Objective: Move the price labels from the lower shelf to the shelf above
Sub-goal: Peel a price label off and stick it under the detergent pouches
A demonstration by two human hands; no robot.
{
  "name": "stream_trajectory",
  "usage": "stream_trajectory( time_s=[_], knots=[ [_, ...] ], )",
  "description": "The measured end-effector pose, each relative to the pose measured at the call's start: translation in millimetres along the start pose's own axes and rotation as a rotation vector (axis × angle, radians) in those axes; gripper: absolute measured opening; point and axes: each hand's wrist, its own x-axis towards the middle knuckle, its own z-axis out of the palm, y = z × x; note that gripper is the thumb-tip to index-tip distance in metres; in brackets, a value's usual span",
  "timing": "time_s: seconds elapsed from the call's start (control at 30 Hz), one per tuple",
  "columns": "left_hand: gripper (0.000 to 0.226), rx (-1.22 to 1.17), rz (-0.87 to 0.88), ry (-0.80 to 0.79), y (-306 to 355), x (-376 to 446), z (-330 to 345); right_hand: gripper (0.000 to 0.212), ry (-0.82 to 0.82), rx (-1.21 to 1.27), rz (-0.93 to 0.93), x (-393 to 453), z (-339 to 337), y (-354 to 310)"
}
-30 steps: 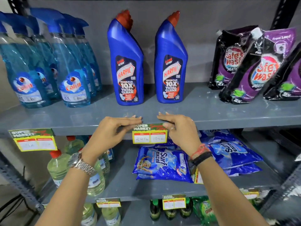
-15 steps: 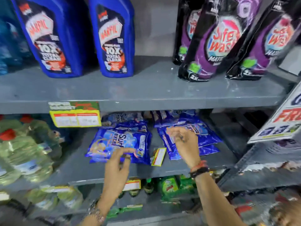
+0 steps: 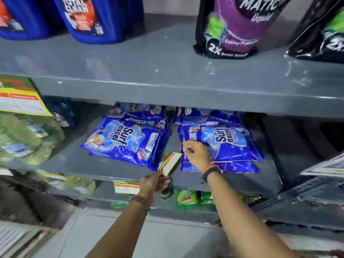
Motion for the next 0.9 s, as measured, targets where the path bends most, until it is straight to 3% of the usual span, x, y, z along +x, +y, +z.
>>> stream_trajectory(
  time_s=[0.23, 0.47, 0.67, 0.9],
  knots=[
    [0.014, -0.055, 0.031, 0.124, 1.5, -6.6, -1.3, 0.025, 0.036, 0.175, 0.049, -8.5, -8.9, 3.0],
    [0.013, 0.017, 0.095, 0.105, -18.3, -51.3, -15.0, 0.022, -0.036, 0.140, 0.043, -29.5, -19.9, -3.4],
    [0.018, 0.212, 0.425, -0.048, 9.3, -112.8, -22.2, 0.028, -0.223, 0.079, 0.004, -53.0, -41.7, -32.6],
    [0.015, 0.463, 0.811, -0.204, 99.3, -176.4, -17.6, 0.029, -0.089, 0.517, -0.122, -98.9, -103.6, -117.5]
  ],
)
